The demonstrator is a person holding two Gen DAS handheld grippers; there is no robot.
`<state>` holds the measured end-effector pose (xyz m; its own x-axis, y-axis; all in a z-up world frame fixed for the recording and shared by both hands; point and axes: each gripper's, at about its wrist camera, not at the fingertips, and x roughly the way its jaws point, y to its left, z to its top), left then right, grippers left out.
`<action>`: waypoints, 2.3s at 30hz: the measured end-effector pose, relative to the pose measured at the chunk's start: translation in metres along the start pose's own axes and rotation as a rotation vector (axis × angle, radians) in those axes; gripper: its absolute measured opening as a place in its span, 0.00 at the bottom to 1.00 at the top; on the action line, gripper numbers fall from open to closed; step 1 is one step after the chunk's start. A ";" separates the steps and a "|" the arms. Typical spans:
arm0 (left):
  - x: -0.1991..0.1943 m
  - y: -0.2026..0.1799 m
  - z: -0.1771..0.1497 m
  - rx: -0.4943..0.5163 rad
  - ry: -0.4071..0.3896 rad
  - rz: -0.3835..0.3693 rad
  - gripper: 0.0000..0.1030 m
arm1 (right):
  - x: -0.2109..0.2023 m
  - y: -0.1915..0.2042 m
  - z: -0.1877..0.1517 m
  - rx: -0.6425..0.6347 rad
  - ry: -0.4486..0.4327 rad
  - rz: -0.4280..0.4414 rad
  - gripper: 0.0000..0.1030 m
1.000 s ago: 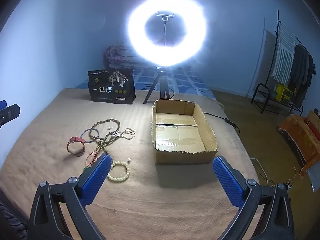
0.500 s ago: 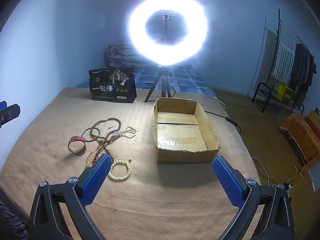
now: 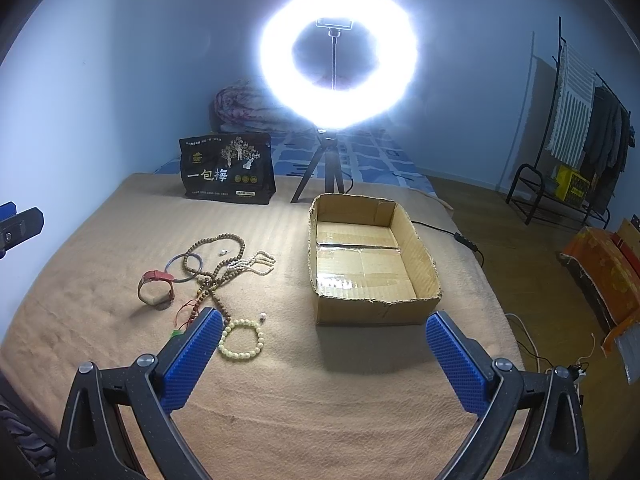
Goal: Organize jewelry
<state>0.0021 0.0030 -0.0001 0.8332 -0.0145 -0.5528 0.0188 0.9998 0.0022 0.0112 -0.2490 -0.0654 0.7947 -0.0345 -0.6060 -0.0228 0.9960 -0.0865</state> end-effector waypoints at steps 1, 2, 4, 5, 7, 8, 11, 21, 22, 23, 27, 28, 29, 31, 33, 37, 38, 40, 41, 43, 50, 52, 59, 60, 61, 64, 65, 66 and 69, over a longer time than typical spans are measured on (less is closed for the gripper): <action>0.000 0.001 0.000 0.001 -0.001 0.000 1.00 | 0.000 -0.001 0.001 0.000 0.000 0.001 1.00; 0.000 0.001 0.001 0.001 -0.001 0.000 1.00 | 0.000 -0.001 0.000 0.001 0.001 0.002 1.00; 0.000 0.001 0.001 0.000 0.000 -0.001 1.00 | 0.000 -0.001 0.001 0.002 0.001 0.001 1.00; 0.000 0.001 0.001 0.000 0.001 0.000 1.00 | 0.000 -0.001 0.001 0.002 0.002 0.001 1.00; 0.000 0.001 0.001 0.000 0.001 0.000 1.00 | 0.000 -0.001 0.001 0.002 0.003 0.000 1.00; 0.000 0.001 0.001 0.001 0.002 0.000 1.00 | 0.000 0.000 0.000 0.002 0.004 0.001 1.00; 0.000 0.001 0.001 -0.001 0.001 0.001 1.00 | 0.000 0.000 -0.001 0.001 0.006 0.002 1.00; 0.000 0.001 -0.001 -0.002 0.003 0.001 1.00 | 0.000 -0.001 0.000 0.004 0.009 0.005 1.00; 0.000 0.001 -0.001 -0.003 0.004 0.000 1.00 | 0.000 -0.001 0.000 0.004 0.010 0.005 1.00; 0.000 0.001 -0.001 -0.003 0.005 0.000 1.00 | 0.000 -0.001 -0.001 0.005 0.010 0.005 1.00; 0.000 0.001 -0.001 -0.003 0.005 -0.001 1.00 | 0.001 -0.001 -0.001 0.004 0.012 0.009 1.00; 0.000 0.001 -0.001 -0.004 0.006 -0.001 1.00 | 0.001 -0.001 -0.001 0.004 0.012 0.008 1.00; 0.000 0.001 -0.001 -0.004 0.006 -0.001 1.00 | 0.001 -0.001 -0.001 0.004 0.012 0.008 1.00; -0.002 0.000 -0.002 -0.004 0.006 0.000 1.00 | 0.001 -0.001 -0.001 0.004 0.012 0.008 1.00; -0.002 0.000 -0.002 -0.004 0.007 0.000 1.00 | 0.001 -0.001 -0.001 0.005 0.013 0.008 1.00; -0.002 0.001 -0.002 -0.005 0.008 0.000 1.00 | 0.001 0.000 -0.002 0.004 0.015 0.010 1.00; -0.002 0.000 -0.003 -0.004 0.008 0.003 1.00 | 0.001 0.000 -0.003 0.004 0.016 0.011 1.00; 0.007 -0.004 -0.016 -0.005 0.012 0.006 1.00 | 0.003 -0.002 -0.003 0.004 0.019 0.012 1.00; 0.009 -0.004 -0.018 -0.005 0.014 0.007 1.00 | 0.003 -0.002 -0.005 0.003 0.020 0.012 1.00; 0.012 -0.003 -0.021 -0.006 0.018 0.011 1.00 | 0.004 -0.002 -0.005 0.003 0.023 0.012 1.00; 0.015 0.000 -0.023 -0.007 0.031 0.011 1.00 | 0.010 -0.005 -0.006 0.008 0.039 0.014 1.00; 0.019 -0.001 -0.019 -0.005 0.040 0.010 1.00 | 0.013 -0.006 -0.004 0.011 0.045 0.017 1.00; 0.031 -0.001 -0.017 -0.008 0.075 -0.005 1.00 | 0.026 -0.005 -0.003 0.001 0.072 0.044 0.99; 0.032 -0.001 -0.017 -0.009 0.079 -0.006 1.00 | 0.029 -0.005 -0.003 0.000 0.079 0.045 0.98; 0.034 -0.001 -0.017 -0.009 0.083 -0.005 1.00 | 0.033 -0.006 -0.004 0.002 0.090 0.052 0.97; 0.042 0.001 -0.018 -0.005 0.099 0.000 1.00 | 0.042 -0.006 -0.006 0.010 0.121 0.078 0.91; 0.046 0.003 -0.019 -0.007 0.106 0.002 1.00 | 0.047 -0.006 -0.007 0.014 0.136 0.092 0.91; 0.049 0.004 -0.020 -0.012 0.114 -0.003 1.00 | 0.050 -0.006 -0.008 0.014 0.145 0.100 0.91; 0.058 0.009 -0.024 -0.031 0.144 -0.034 1.00 | 0.062 -0.001 -0.010 -0.007 0.182 0.117 0.84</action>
<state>0.0375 0.0112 -0.0522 0.7442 -0.0486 -0.6662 0.0264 0.9987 -0.0434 0.0544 -0.2531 -0.1105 0.6636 0.0667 -0.7451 -0.1136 0.9935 -0.0123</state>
